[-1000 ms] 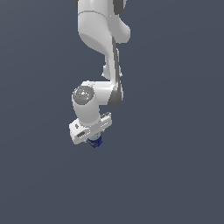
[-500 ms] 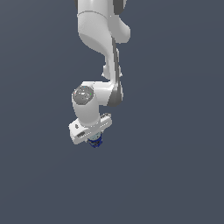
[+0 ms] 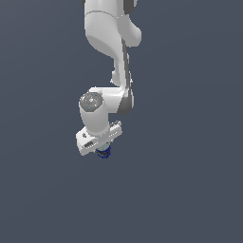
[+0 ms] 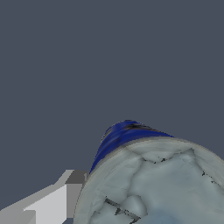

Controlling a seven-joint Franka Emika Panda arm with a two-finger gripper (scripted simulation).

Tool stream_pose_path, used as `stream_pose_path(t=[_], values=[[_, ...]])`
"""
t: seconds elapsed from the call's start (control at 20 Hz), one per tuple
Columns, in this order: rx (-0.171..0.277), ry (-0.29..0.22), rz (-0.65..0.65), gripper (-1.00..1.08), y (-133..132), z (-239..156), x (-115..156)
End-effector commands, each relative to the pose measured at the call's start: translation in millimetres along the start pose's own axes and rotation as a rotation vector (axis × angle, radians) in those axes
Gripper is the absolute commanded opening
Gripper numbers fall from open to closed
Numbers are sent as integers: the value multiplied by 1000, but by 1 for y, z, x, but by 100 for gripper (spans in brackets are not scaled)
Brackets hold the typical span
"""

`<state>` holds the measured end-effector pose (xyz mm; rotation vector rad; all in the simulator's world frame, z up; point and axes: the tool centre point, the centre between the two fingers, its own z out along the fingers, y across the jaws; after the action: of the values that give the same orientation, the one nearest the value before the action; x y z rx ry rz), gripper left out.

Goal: Pick up the object and move it to a goal position.

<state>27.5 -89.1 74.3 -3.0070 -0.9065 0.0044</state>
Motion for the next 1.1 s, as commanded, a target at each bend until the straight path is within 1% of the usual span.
stream_pose_path(t=[0.0,0.3,0.8,1.05], values=[[-2,2,-1,-100,-4,-2,-2],[-2,2,-1,-100,-24,-7,-16],[-2,2,-1,-100,-70,-17,-47],[-2,2,-1,-100,-85,-21,-57]])
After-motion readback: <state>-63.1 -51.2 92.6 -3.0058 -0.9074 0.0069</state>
